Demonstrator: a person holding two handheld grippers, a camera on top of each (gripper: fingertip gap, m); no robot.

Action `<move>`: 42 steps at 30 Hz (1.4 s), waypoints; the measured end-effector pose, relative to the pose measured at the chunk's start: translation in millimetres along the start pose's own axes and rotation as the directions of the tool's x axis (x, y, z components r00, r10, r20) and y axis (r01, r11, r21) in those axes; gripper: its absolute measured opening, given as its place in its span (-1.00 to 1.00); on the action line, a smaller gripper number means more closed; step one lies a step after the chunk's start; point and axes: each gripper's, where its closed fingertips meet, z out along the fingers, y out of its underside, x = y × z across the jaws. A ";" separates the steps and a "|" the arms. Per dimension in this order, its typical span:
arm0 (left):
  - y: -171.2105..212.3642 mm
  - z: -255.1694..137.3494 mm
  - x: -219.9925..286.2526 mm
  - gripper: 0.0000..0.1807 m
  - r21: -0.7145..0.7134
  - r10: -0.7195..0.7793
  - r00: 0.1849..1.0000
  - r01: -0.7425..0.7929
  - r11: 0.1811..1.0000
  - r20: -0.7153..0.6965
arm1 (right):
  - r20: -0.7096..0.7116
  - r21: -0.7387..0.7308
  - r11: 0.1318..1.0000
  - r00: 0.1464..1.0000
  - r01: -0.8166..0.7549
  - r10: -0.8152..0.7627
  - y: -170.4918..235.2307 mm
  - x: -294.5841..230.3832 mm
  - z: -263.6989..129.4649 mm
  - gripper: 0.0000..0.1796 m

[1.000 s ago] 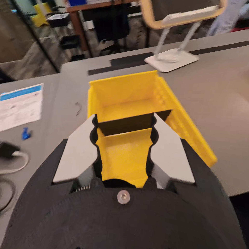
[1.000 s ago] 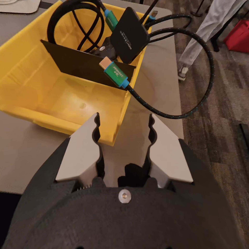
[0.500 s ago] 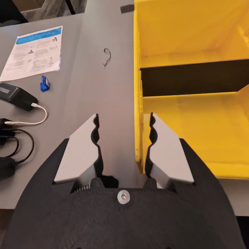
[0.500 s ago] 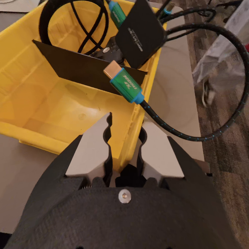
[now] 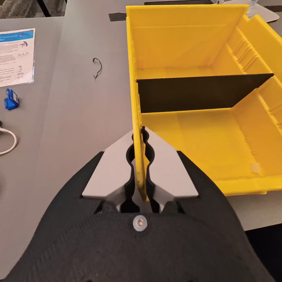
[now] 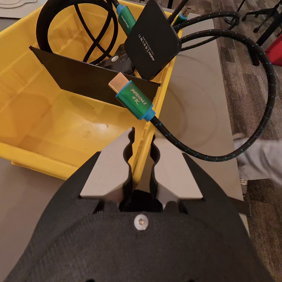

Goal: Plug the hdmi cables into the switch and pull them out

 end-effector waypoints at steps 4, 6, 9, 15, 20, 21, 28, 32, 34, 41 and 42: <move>-0.4 -0.2 0.1 -0.98 0.008 -0.012 1.000 0.013 1.000 -0.005 | 0.011 -0.001 1.000 1.000 0.010 -0.010 -3.1 -11.2 3.3 -0.85; -1.1 -0.2 0.5 -0.98 0.019 -0.024 1.000 0.025 1.000 -0.010 | 0.023 0.000 1.000 1.000 0.013 -0.013 -5.0 -18.7 5.1 -0.85; -4.0 0.8 2.6 -0.98 0.055 -0.081 0.996 0.083 0.995 -0.035 | 0.045 0.000 1.000 0.999 0.018 -0.018 -7.9 -33.2 7.9 -0.85; -14.1 -0.1 9.9 -0.97 0.115 -0.095 0.994 0.101 0.988 -0.061 | 0.091 0.002 0.999 0.995 0.044 -0.044 -15.9 -68.7 15.1 -0.82; -28.1 -9.3 10.9 -0.96 0.189 -0.103 0.992 0.115 0.975 -0.071 | 0.137 0.013 0.999 0.989 0.053 -0.054 -24.4 -105.2 22.6 -0.80; -31.3 -12.4 10.2 -0.96 0.205 -0.115 0.990 0.128 0.970 -0.076 | 0.145 0.012 0.998 0.988 0.055 -0.056 -26.1 -113.1 24.1 -0.80; -47.1 -32.0 5.6 -0.95 0.281 -0.118 0.991 0.133 0.951 -0.069 | 0.198 0.018 0.996 0.976 0.092 -0.093 -39.3 -173.3 35.7 -0.79; -57.9 -46.5 0.2 -0.95 0.341 -0.154 0.984 0.176 0.924 -0.090 | 0.240 0.022 0.994 0.965 0.107 -0.109 -46.0 -210.6 41.5 -0.78; -63.8 -55.5 -3.6 -0.95 0.373 -0.179 0.978 0.206 0.905 -0.105 | 0.260 0.022 0.992 0.958 0.122 -0.124 -48.8 -229.6 43.5 -0.77; -75.3 -84.1 -18.9 -0.95 0.467 -0.250 0.956 0.292 0.834 -0.152 | 0.325 0.027 0.986 0.931 0.164 -0.164 -57.3 -296.6 48.3 -0.74; -75.6 -86.8 -21.1 -0.95 0.473 -0.261 0.952 0.307 0.826 -0.161 | 0.333 0.031 0.985 0.927 0.171 -0.171 -58.4 -306.4 48.6 -0.73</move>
